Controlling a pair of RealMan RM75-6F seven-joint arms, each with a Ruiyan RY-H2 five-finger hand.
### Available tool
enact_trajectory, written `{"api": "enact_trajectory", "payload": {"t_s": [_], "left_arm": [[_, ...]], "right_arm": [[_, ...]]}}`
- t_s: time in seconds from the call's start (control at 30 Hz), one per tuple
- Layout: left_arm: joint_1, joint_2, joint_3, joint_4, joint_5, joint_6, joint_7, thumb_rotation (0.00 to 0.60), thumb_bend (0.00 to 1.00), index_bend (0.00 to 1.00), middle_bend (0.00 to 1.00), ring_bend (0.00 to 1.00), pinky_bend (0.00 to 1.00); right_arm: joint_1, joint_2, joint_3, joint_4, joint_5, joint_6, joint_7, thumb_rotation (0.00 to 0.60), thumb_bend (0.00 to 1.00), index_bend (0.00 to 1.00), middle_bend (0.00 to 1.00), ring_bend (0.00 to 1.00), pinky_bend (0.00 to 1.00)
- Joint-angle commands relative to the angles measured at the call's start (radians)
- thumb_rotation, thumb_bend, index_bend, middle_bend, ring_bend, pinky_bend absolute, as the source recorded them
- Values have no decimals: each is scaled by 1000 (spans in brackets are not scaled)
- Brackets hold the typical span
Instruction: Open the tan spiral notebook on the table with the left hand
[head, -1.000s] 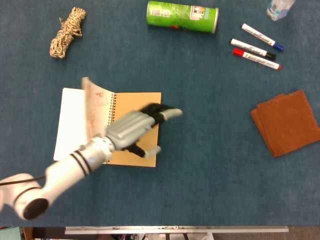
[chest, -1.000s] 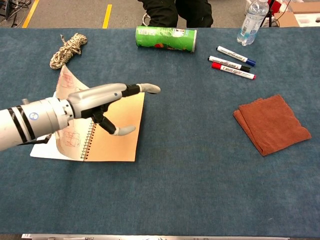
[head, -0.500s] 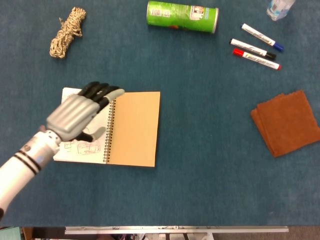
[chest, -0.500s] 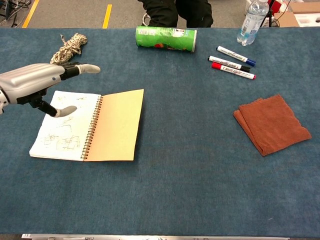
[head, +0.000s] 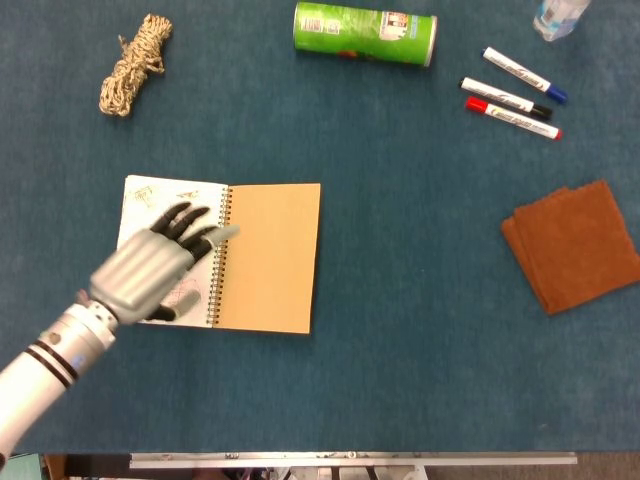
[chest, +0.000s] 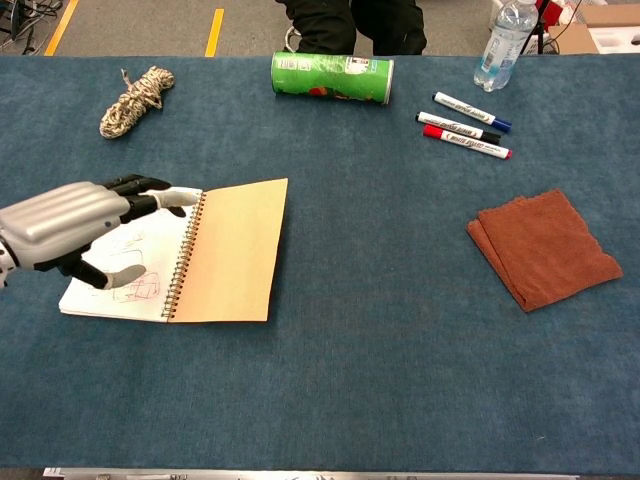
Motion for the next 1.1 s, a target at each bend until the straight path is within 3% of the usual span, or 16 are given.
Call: {"api": "enact_trajectory", "payload": {"t_s": [0.03,0.2,0.63,0.87,1.1], "left_arm": [[-21,-47,6,14,20,-47,42,600,351,60,186,0,0],[-53,-104,-10,33,2,-116,118,600,297,60,178,0,0],[-80,-186,-25,59,-104,-212,223,600,295,60,171,0,0],[-57,-117,-46,9,-103,-128,190,600,295,59,165,0,0],[32,-15,-64,-15,-110,46,87,600,295,58,157,0,0]], "right_arm": [[0,1,0,-3,0,1,-2,600,188,442,357,228,317],[-3,4,0,-6,1,5,-3,600,187,442,357,228,317],[-6,4,1,-6,5,8,-1,600,187,442,357,228,317],[-6,8,2,-10,7,7,-5,600,187,442,357,228,317],[5,10,-2,-23,8,-19,-29,600,188,442,357,228,317]]}}
